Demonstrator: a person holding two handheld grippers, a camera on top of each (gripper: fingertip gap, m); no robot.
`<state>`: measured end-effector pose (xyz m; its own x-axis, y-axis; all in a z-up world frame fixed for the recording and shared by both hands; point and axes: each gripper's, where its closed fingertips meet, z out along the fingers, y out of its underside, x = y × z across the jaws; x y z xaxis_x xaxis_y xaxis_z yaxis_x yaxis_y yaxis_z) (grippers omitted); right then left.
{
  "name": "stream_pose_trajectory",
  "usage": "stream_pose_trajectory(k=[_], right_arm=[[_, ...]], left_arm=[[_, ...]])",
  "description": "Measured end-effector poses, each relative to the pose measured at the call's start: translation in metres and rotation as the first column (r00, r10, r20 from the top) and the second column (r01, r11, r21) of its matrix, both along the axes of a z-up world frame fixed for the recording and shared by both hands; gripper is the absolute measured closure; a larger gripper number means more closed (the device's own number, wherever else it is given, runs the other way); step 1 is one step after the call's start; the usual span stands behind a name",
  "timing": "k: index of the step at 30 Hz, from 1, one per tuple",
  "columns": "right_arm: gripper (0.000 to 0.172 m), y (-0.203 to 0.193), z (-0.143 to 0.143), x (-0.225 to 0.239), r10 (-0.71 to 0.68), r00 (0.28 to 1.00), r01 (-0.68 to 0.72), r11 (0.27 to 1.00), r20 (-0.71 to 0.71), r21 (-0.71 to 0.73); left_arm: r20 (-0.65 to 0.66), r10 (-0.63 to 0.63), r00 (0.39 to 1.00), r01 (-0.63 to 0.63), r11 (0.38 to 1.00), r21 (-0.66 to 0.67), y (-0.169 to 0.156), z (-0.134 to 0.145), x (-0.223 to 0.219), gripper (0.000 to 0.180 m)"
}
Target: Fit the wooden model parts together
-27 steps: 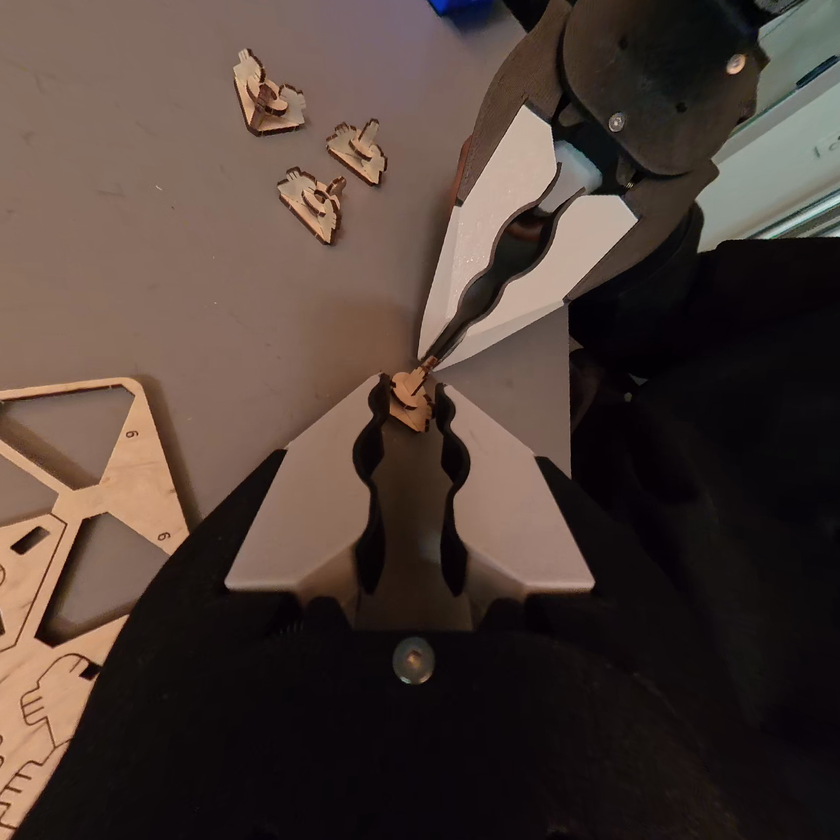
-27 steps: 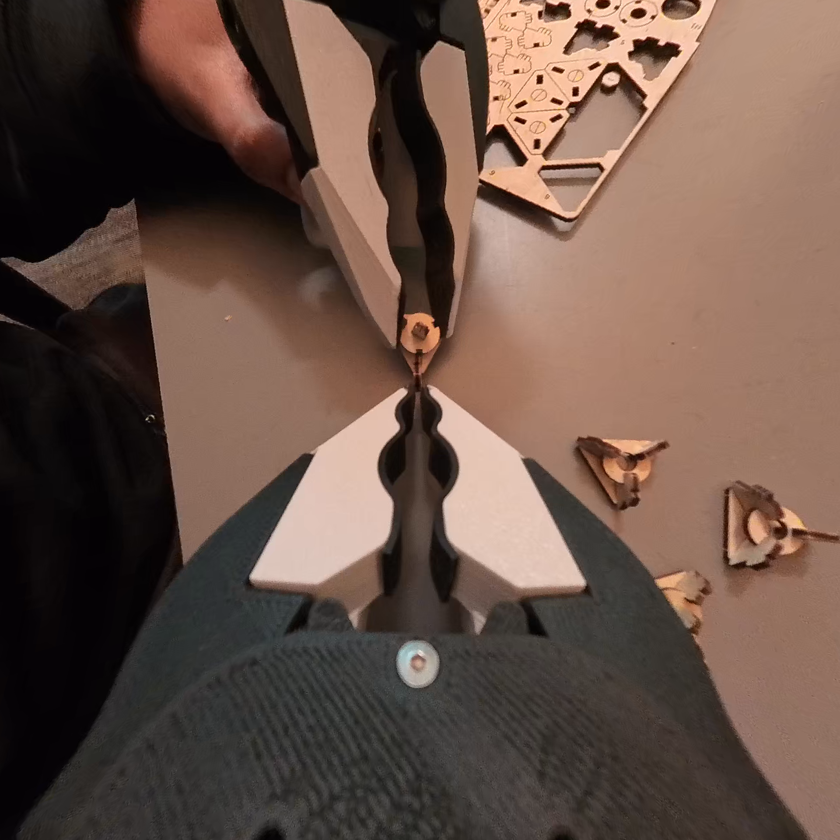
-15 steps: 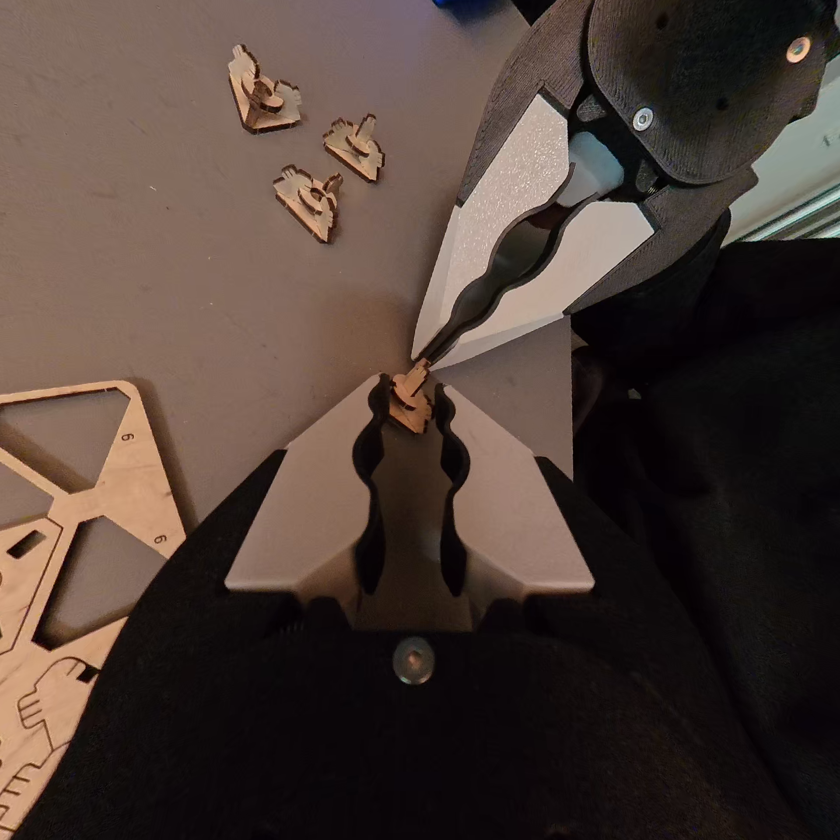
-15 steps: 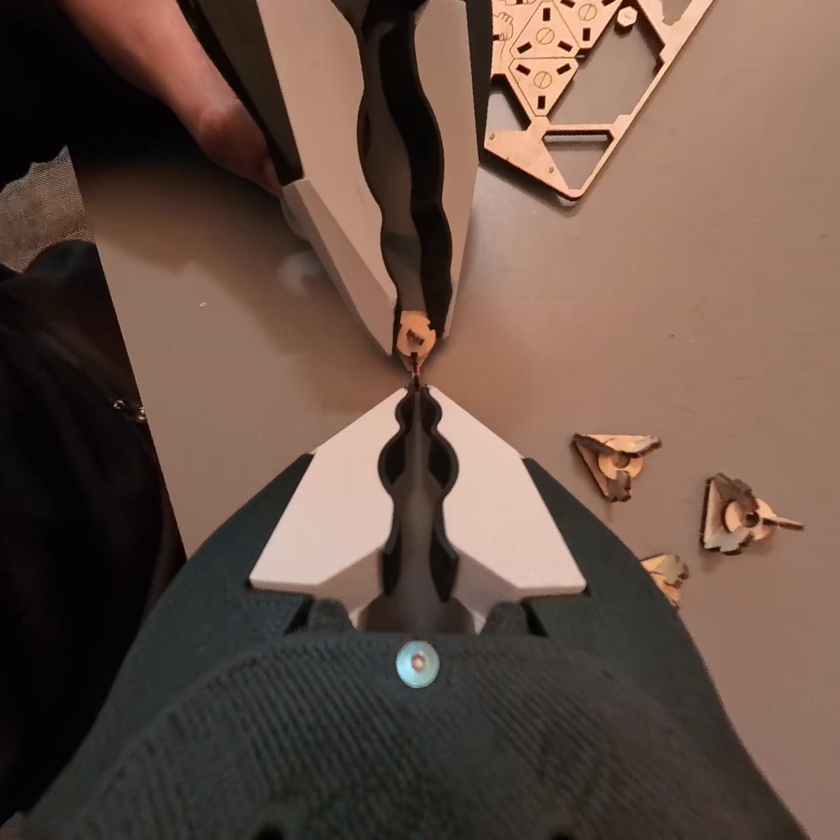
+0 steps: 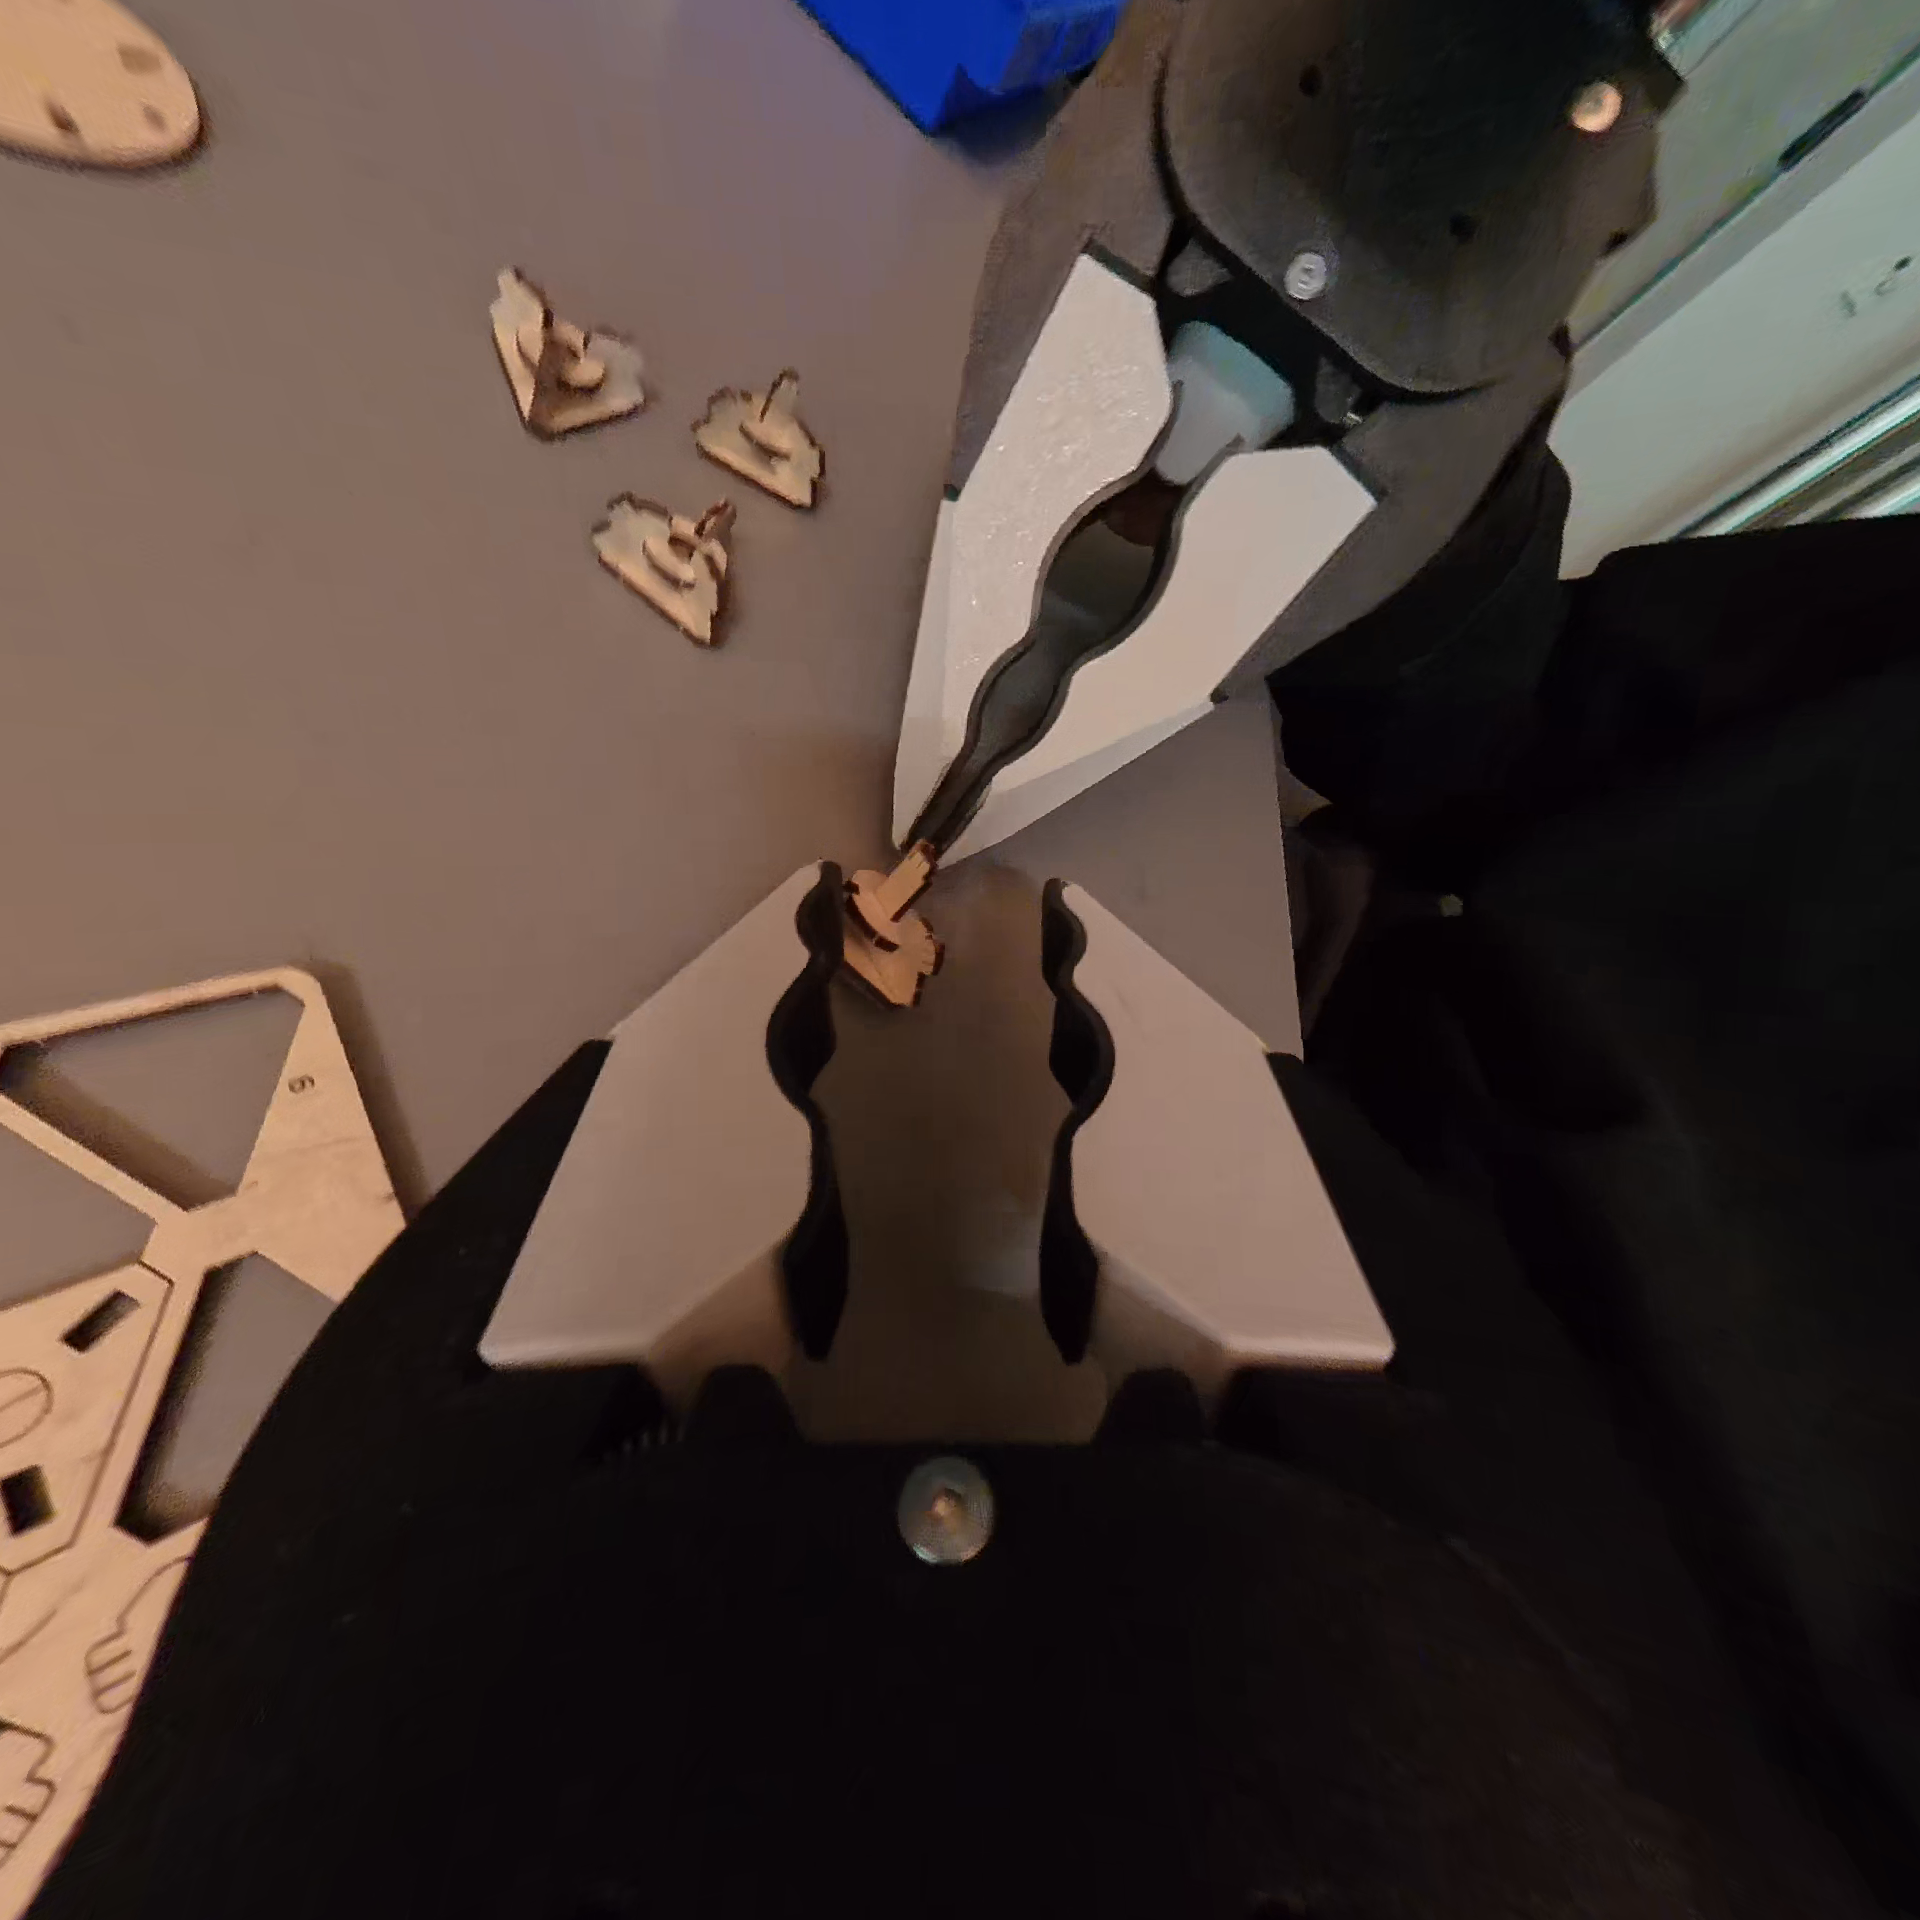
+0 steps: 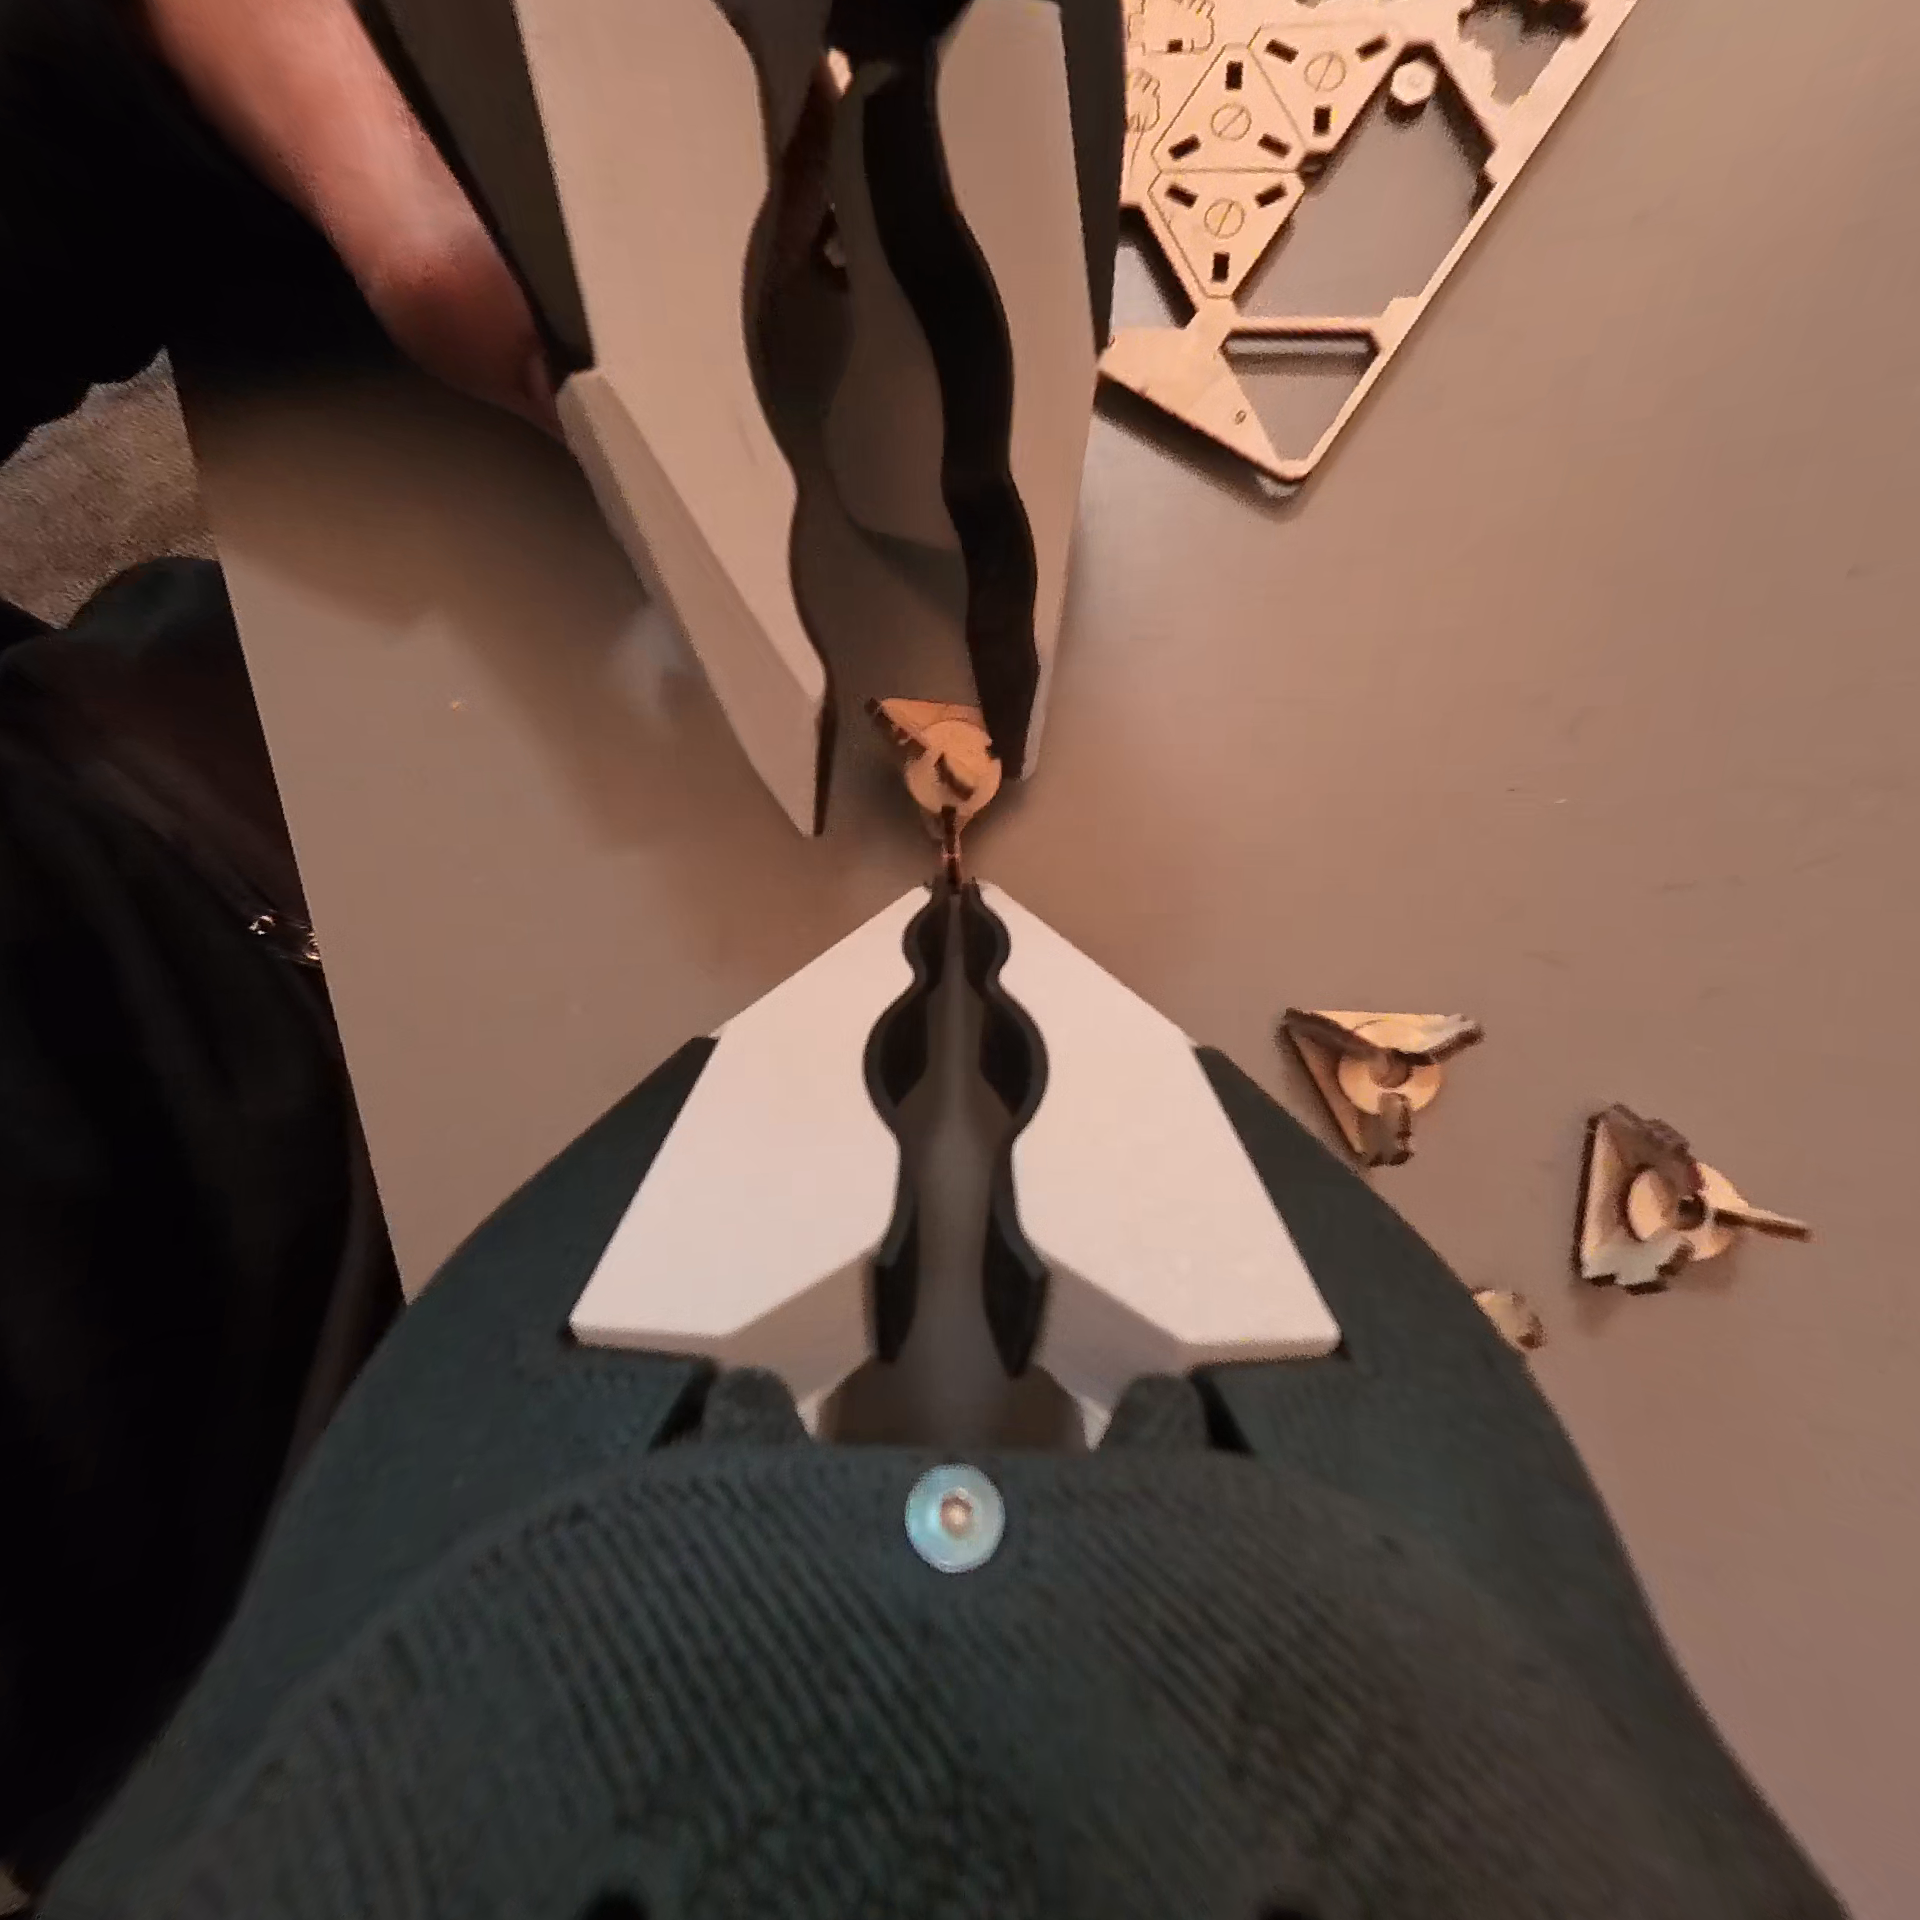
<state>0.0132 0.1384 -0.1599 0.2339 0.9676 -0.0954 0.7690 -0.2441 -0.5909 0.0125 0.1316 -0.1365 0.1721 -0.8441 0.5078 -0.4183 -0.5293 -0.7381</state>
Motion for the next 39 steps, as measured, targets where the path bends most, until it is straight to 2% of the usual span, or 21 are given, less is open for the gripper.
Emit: stream_pose_trajectory(k=[3,6,11,16,18,19,21,30,31,34,36,39], right_arm=[[0.170,0.002,0.011,0.002,-0.002,0.998,0.001,1.000,-0.060,-0.008],[0.170,0.001,0.024,0.006,-0.001,0.993,-0.001,1.000,-0.116,-0.017],[0.171,0.007,0.026,0.017,-0.030,0.995,0.030,1.000,-0.095,0.005],[0.170,0.003,0.033,0.011,-0.010,0.991,0.015,0.999,-0.130,0.031],[0.170,-0.002,0.039,0.004,0.031,0.987,-0.021,0.998,-0.158,0.064],[0.170,-0.005,0.042,0.000,0.053,0.984,-0.040,0.996,-0.172,0.078],[0.170,-0.009,0.047,-0.006,0.079,0.977,-0.061,0.994,-0.199,0.093],[0.170,-0.012,0.062,-0.008,0.095,0.949,-0.070,0.993,-0.301,0.093],[0.169,-0.011,0.062,-0.008,0.106,0.948,-0.071,0.990,-0.299,0.125],[0.151,0.001,0.067,-0.007,0.124,0.947,-0.035,0.956,-0.296,0.290],[0.150,0.006,0.073,-0.007,0.155,0.940,-0.023,0.918,-0.304,0.396],[0.149,0.023,0.080,-0.002,0.198,0.944,0.010,0.784,-0.266,0.620]], left_arm=[[0.029,0.003,1.000,-0.006,0.995,0.102,0.001,0.008,0.001,0.144],[0.014,0.009,1.000,-0.011,0.994,0.111,0.003,0.007,0.002,0.145],[0.031,0.009,0.999,-0.012,0.994,0.110,0.003,0.009,0.001,0.147],[0.111,0.020,0.994,-0.047,0.967,0.249,0.006,0.027,0.000,0.147],[0.144,-0.010,0.990,-0.031,0.960,0.280,0.001,0.033,0.002,0.158],[0.153,-0.024,0.988,-0.021,0.959,0.281,-0.002,0.034,0.003,0.167],[0.155,-0.049,0.987,0.004,0.961,0.276,-0.006,0.034,0.004,0.175],[0.209,-0.065,0.976,0.018,0.976,0.216,-0.010,0.041,0.004,0.179],[0.215,-0.061,0.975,0.016,0.979,0.205,-0.009,0.042,0.003,0.179],[0.258,-0.038,0.965,-0.006,0.986,0.167,-0.005,0.047,0.000,0.179],[0.306,-0.027,0.952,-0.008,0.994,0.112,-0.004,0.053,-0.002,0.179],[0.387,0.020,0.922,-0.015,1.000,-0.016,0.003,0.060,-0.008,0.180]])
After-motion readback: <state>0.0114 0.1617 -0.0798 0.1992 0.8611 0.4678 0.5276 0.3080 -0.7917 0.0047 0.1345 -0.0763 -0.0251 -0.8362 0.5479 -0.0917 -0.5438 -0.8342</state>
